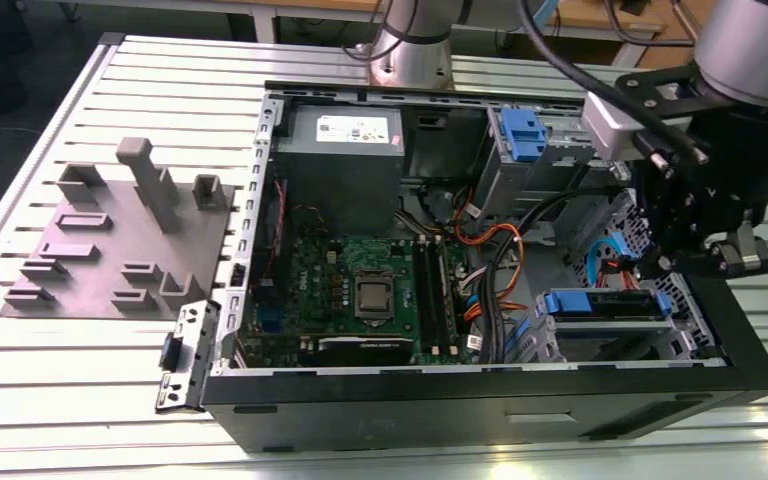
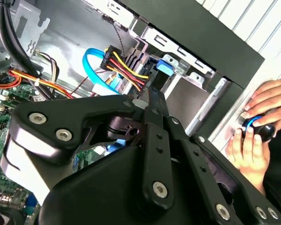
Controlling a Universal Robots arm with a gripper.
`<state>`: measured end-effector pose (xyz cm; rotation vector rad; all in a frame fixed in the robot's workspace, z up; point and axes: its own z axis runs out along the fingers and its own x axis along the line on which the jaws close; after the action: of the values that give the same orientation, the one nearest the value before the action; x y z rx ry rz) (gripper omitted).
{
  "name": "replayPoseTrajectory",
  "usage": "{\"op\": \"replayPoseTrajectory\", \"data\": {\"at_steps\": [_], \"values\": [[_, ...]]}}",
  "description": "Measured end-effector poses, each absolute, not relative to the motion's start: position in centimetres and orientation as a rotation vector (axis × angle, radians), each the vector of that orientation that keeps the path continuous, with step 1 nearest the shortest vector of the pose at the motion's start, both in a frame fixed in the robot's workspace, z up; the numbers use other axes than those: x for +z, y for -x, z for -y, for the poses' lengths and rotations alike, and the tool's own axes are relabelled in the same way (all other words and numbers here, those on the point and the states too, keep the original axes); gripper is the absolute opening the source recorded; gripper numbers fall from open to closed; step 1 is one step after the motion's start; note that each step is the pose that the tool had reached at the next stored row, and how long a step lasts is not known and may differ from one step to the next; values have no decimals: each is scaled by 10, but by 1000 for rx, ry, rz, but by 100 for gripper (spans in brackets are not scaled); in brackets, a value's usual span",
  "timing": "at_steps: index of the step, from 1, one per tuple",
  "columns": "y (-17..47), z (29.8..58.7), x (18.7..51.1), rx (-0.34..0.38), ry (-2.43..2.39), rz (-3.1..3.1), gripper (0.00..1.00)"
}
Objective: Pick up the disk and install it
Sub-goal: 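Insert the second disk wire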
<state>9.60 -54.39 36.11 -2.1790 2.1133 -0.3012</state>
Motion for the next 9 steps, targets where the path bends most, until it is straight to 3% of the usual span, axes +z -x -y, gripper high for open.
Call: {"op": "replayPoseTrajectory", "data": {"at_steps": [9], "values": [[-96, 544, 368, -239, 2215, -2144, 11]]}}
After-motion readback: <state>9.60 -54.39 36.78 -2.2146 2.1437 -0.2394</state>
